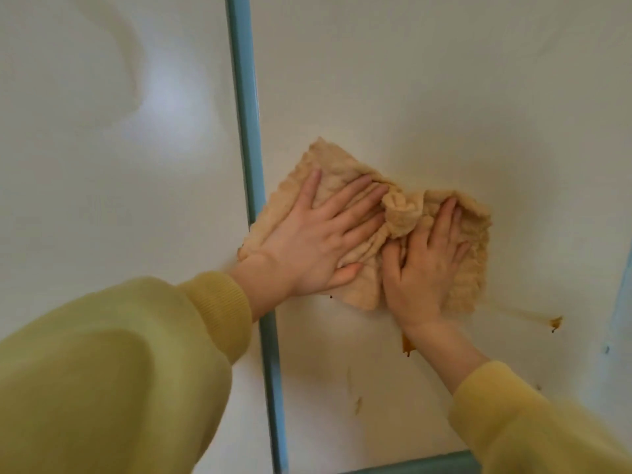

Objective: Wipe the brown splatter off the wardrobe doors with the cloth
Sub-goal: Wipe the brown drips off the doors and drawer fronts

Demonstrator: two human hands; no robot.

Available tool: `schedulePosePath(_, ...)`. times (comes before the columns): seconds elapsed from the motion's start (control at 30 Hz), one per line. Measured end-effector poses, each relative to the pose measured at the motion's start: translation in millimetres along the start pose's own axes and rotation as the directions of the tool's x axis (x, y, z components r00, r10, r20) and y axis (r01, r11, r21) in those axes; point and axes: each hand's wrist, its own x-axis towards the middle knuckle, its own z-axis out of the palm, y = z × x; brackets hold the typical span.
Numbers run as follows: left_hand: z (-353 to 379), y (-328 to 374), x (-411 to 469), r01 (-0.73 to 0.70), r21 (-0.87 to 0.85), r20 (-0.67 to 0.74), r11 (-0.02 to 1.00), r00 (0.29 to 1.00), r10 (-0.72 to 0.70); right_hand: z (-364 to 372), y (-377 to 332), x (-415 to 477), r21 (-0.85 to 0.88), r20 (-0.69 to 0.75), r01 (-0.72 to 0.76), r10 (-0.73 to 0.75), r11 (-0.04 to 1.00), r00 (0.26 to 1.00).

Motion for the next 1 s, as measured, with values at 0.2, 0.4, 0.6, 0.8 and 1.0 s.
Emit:
schedulePosePath(0.2, 6.3, 24.6, -48.2, 0.232, -0.002, 0.053, 0.973, 0.971, -0.231, 9.1, -8.3, -16.4, -0.071, 0.011, 0.232, -0.232, 0.970, 0.973)
schedulePosePath(0.4, 17.9, 73.6, -82.3, 0.338, -0.066, 0.101, 0.939, 0.938, -0.331, 10.6, 15.6, -60.6, -0.119, 0.092, 0.440, -0.432, 0.890, 0.897)
schedulePosePath(0.6, 21.0, 89.7, -76.4, 0.414, -0.067, 0.110, 0.908, 0.907, -0.405, 8.0, 41.9, -60.5, -0.125, 0.094, 0.569, -0.561, 0.813, 0.822)
schedulePosePath(0.8, 23.8, 99.1, -52.8, 0.318, -0.046, 0.074, 0.947, 0.946, -0.315, 8.1, 64.2, -55.8, -0.111, 0.007, 0.601, -0.604, 0.792, 0.797)
schedulePosePath(1.0, 29.7, 134.2, -2.8, 0.242, -0.058, 0.040, 0.969, 0.970, -0.240, -5.9, 124.9, -46.1, -0.175, -0.011, 0.577, -0.588, 0.798, 0.809)
